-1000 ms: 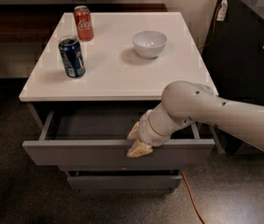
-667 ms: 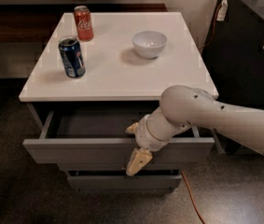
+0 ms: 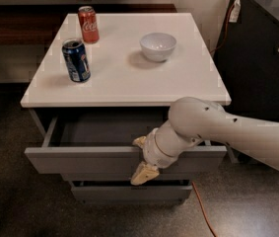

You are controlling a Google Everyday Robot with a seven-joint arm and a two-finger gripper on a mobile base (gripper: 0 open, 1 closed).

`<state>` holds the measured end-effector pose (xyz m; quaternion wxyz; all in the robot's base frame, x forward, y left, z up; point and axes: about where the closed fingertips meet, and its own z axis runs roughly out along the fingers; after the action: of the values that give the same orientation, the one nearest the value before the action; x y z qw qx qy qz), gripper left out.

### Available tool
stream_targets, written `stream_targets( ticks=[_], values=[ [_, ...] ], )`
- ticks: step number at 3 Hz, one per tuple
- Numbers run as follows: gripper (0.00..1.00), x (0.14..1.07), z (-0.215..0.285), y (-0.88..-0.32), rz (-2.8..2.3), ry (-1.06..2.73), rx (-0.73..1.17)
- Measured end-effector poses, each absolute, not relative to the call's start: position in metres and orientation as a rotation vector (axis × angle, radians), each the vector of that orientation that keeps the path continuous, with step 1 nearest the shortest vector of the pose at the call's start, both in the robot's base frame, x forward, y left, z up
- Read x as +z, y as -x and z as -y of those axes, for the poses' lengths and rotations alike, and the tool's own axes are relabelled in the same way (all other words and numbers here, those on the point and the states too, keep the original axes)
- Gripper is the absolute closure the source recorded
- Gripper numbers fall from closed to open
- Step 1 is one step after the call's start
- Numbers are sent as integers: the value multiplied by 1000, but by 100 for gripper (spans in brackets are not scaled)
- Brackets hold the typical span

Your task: Place pepsi can into top drawer

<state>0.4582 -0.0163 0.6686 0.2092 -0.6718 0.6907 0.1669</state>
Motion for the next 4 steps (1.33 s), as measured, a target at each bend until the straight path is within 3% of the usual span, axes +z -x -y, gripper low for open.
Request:
stream_targets(
  ticks=[1, 2, 3, 4],
  values=[
    [70, 662, 11, -442, -1946, 1871, 516],
    [93, 666, 11, -442, -1946, 1871, 516],
    [100, 667, 11, -442, -1946, 1871, 516],
    [100, 670, 9, -431, -1943, 1878, 544]
  ],
)
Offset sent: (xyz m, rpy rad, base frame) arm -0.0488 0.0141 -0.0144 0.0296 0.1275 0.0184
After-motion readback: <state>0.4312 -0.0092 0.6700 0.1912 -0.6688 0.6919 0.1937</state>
